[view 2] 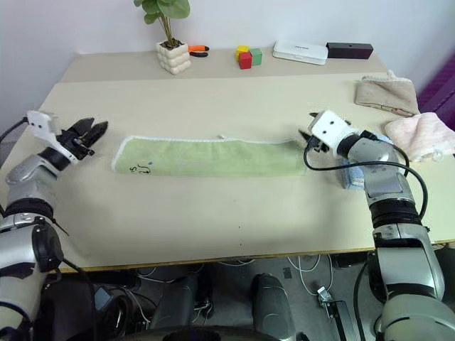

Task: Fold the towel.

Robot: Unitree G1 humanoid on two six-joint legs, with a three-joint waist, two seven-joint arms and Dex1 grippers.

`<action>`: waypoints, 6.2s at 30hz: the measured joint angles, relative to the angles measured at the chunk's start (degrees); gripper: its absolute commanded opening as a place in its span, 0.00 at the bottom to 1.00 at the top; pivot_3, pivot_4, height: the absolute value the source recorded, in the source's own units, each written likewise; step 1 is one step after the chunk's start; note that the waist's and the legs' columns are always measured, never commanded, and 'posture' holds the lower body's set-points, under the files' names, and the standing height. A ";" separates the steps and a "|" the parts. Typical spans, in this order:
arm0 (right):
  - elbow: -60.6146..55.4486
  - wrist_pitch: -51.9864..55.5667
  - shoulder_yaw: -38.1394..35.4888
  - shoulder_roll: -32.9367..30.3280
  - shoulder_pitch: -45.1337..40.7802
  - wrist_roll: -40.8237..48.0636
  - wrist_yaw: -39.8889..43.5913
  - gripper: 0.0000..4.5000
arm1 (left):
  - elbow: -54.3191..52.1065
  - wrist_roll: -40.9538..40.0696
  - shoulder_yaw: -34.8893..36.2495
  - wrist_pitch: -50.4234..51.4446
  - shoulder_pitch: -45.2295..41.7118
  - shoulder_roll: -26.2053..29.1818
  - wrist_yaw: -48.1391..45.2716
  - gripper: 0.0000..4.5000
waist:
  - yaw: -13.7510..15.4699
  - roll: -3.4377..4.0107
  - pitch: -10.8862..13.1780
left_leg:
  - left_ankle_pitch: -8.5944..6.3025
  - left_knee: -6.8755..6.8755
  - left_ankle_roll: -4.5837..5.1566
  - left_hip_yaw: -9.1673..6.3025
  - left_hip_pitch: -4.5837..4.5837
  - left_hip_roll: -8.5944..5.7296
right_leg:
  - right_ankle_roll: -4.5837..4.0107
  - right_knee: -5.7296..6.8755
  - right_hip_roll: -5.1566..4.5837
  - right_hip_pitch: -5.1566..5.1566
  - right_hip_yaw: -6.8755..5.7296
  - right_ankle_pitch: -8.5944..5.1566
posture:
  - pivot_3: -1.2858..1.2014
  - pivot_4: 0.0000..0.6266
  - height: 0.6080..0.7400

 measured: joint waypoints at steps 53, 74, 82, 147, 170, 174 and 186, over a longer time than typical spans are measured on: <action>-48.25 72.86 -32.75 24.58 27.65 70.62 -40.72 1.00 | -36.56 -10.20 -5.12 22.98 15.90 -3.96 -11.04 1.00 | 0.21 -0.06 -0.08 | -0.26 -0.21 0.37 -0.33 0.02 0.08 | -0.07 -0.16 -0.02 0.00 0.01 0.00 | 0.52 0.24 1.00; -37.71 60.84 -26.78 24.82 25.36 89.82 -61.56 1.00 | -45.15 -10.12 -12.52 26.76 14.26 0.60 -23.98 1.00 | 0.08 -0.04 -0.07 | -0.29 -0.21 0.45 -0.30 -0.04 0.07 | -0.07 -0.42 0.01 0.05 0.04 0.01 | 0.52 0.24 1.00; -28.95 56.42 -25.69 24.99 21.30 83.87 -58.11 0.24 | -46.87 -10.12 -12.47 26.73 15.62 0.46 -22.00 1.00 | -0.03 -0.04 -0.07 | -0.30 -0.21 0.46 -0.27 -0.04 0.06 | -0.05 -0.43 0.01 0.05 0.04 0.02 | 0.52 0.24 1.00; -30.50 47.66 25.36 23.19 4.42 15.39 -2.75 0.99 | -58.47 -14.14 -6.76 28.09 28.24 0.56 -14.00 1.00 | 0.04 -0.07 -0.05 | -0.27 -0.22 0.34 -0.16 -0.31 0.08 | -0.07 -0.46 -0.01 -0.22 0.00 0.01 | 0.52 0.24 1.00; -7.81 24.40 12.06 27.67 1.26 8.21 -8.66 0.01 | -65.05 -18.93 -8.74 38.89 30.08 -1.04 -10.85 1.00 | -0.91 -0.07 -0.04 | -0.04 -0.27 0.00 -0.14 -0.40 0.06 | -0.05 -0.39 0.03 -0.29 0.00 0.02 | 0.52 0.24 1.00; -2.98 20.58 14.15 29.10 1.24 4.51 -9.87 0.01 | -69.12 -20.99 -8.48 43.12 32.13 -1.43 -7.56 1.00 | -1.32 -0.08 -0.04 | -0.01 -0.27 -0.05 -0.17 -0.31 0.06 | -0.05 -0.38 0.04 -0.22 -0.01 0.02 | 0.52 0.24 1.00; -2.34 18.46 12.73 30.31 1.50 4.84 -4.76 0.61 | -79.28 -40.54 -0.61 65.94 43.78 -2.88 9.12 1.00 | -1.50 -0.16 -0.10 | -0.02 -0.49 -0.10 -0.29 0.12 0.13 | -0.08 -0.41 -0.01 0.03 0.04 0.00 | 0.52 0.24 1.00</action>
